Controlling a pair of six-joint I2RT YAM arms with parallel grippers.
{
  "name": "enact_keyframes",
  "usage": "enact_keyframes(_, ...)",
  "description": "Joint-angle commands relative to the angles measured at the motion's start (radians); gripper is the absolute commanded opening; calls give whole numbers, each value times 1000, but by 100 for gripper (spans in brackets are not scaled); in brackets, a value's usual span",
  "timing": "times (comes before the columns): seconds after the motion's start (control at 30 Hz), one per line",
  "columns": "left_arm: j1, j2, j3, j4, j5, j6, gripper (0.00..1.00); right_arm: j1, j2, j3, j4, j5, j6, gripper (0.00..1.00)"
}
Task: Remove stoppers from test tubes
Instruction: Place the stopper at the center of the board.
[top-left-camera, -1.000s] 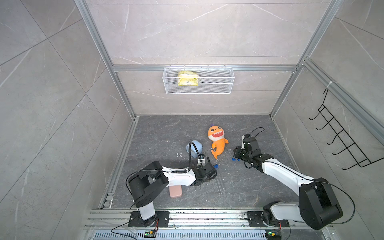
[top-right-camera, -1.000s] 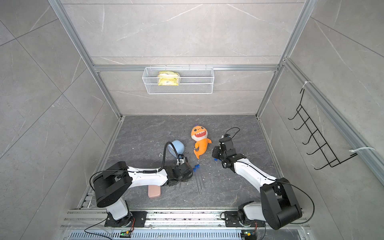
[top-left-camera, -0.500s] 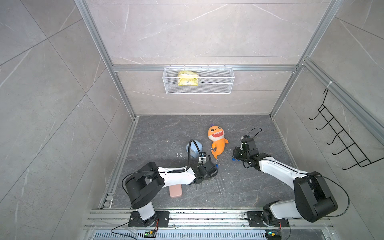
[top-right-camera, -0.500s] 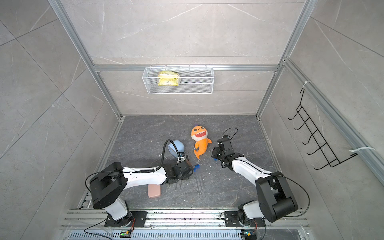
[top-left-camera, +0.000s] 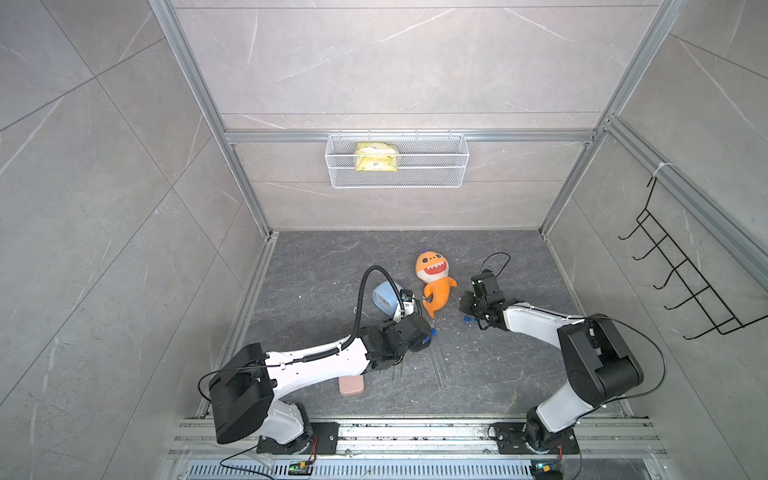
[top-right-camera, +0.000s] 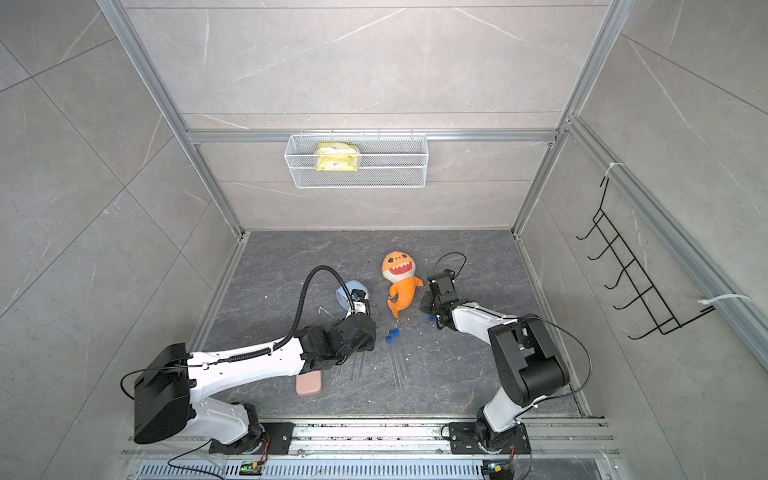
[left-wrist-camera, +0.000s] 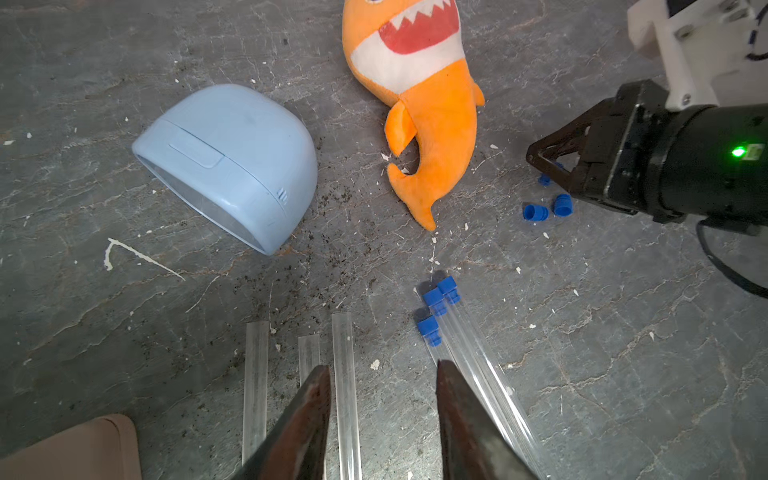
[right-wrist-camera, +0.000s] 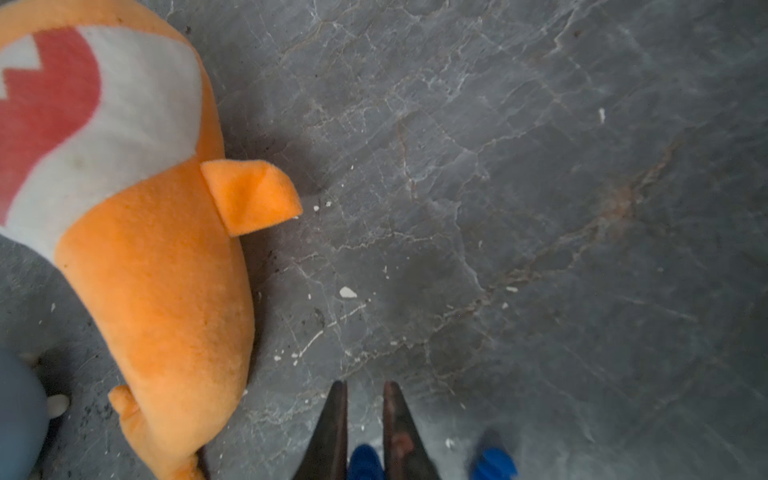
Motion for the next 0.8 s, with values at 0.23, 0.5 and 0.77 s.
enact_keyframes(0.23,-21,-28,-11,4,-56,16,45,-5,116,57,14,45,26,15)
enact_keyframes(0.5,-32,-29,-9,-1,-71,12,46,-4,95,64,-5,46,16,29)
enact_keyframes(0.77,-39,-23,-2,-3,-73,5,43,-5,-34,79,-77,24,0,36)
